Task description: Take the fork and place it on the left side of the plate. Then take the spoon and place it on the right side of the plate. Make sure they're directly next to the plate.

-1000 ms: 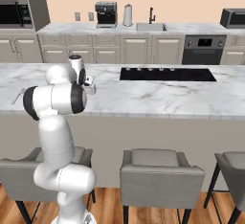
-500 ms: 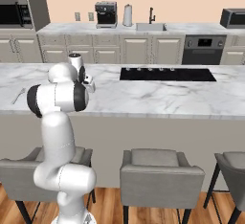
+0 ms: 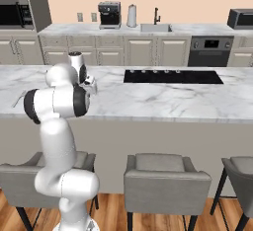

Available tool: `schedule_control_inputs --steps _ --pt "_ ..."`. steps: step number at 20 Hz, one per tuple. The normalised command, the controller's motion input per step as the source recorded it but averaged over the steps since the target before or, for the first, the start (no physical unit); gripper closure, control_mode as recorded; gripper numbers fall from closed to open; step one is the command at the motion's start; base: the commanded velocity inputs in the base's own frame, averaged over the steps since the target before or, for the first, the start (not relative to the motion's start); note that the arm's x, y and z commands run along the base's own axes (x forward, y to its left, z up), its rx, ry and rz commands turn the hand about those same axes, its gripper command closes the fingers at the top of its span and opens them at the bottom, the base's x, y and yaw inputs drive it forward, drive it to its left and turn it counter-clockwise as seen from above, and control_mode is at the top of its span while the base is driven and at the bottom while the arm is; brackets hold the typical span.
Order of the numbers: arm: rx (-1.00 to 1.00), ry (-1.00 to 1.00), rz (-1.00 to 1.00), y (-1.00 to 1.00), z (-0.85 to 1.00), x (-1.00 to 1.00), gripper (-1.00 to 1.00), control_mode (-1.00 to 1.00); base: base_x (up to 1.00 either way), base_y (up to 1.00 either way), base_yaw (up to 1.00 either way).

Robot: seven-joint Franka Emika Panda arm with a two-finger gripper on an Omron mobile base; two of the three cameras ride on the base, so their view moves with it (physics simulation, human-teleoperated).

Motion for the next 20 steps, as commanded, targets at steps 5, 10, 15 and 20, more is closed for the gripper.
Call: schedule_control_inputs --steps 5,10,15,20 --pt "0.0 0.0 -0.04 -0.19 0.56 -0.26 -1.0 -1.0 0.0 0.0 0.0" --pt "0.0 0.0 -0.04 -0.1 0.67 -0.47 -1.0 -1.0 0.0 0.0 0.0" --pt "0.0 0.0 -0.06 -0.02 0.8 -0.68 -1.0 -1.0 0.0 0.0 0.0" --pt "0.01 0.0 -0.06 -0.06 0.56 -0.86 -1.0 -1.0 0.0 0.0 0.0"
